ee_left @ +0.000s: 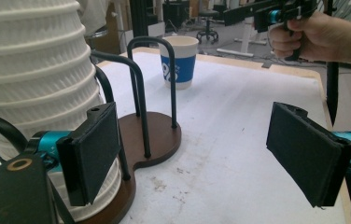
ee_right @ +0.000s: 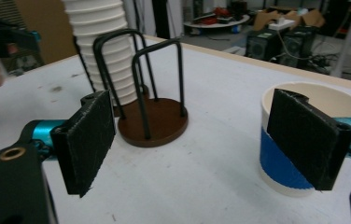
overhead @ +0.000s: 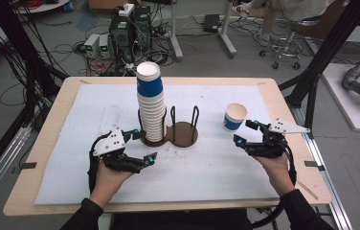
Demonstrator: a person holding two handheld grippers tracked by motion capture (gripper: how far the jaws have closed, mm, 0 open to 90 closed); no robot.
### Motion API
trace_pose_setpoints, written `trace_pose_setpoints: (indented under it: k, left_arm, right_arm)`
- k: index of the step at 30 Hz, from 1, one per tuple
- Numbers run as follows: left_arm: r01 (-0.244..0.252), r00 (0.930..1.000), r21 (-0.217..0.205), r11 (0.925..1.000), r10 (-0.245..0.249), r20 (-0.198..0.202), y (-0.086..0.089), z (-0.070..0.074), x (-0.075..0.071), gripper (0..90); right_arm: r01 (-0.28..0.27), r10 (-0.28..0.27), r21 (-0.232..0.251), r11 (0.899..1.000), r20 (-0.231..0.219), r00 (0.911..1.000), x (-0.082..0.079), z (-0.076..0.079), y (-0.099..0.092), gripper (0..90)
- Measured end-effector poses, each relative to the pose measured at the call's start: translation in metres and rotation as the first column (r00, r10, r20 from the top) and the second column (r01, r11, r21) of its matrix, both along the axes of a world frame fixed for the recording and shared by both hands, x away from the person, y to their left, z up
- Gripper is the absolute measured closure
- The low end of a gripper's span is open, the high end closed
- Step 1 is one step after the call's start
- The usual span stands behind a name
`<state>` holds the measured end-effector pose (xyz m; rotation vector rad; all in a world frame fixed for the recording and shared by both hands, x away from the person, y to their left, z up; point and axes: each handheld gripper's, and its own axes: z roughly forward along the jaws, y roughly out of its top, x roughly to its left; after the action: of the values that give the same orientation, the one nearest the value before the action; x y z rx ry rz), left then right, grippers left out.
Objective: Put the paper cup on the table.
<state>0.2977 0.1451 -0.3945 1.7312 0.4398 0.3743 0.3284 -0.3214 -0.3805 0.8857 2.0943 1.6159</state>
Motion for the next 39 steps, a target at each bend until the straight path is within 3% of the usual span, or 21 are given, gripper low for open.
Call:
trace_pose_setpoints:
  k: [3, 7, 16, 21, 26, 39]
  left_arm:
    - [0.005, 1.0, -0.001, 1.0, -0.005, 0.006, -0.001, 0.0, 0.001, 17.2]
    - [0.01, 0.9999, 0.004, 0.9999, -0.01, 0.013, 0.0, -0.001, 0.002, 17.2]
    - [0.017, 0.9995, 0.007, 0.9998, -0.017, 0.027, 0.003, 0.001, -0.003, 17.3]
    - [0.003, 0.9989, -0.012, 0.9999, -0.002, 0.046, 0.011, 0.006, -0.007, 17.3]
    - [-0.013, 0.9982, -0.022, 0.9997, 0.014, 0.058, 0.019, 0.009, -0.009, 17.3]
    - [-0.007, 0.9985, -0.015, 0.9999, 0.008, 0.054, 0.017, 0.008, -0.009, 17.3]
  right_arm:
    - [-0.066, 0.066, 0.005, 0.998, 0.032, 0.9973, -0.003, 0.003, 0.003, 15.9]
    - [-0.087, 0.088, -0.011, 0.996, 0.081, 0.9929, -0.007, 0.007, 0.01, 16.0]
    - [-0.111, 0.112, -0.01, 0.994, 0.073, 0.9911, -0.011, 0.009, 0.017, 16.0]
    - [-0.14, 0.139, 0.011, 0.99, 0.066, 0.9881, -0.012, 0.007, 0.018, 15.9]
    - [-0.161, 0.161, -0.005, 0.987, 0.067, 0.9847, -0.011, 0.005, 0.023, 16.0]
    - [-0.152, 0.153, -0.016, 0.988, 0.054, 0.9868, -0.011, 0.003, 0.024, 16.0]
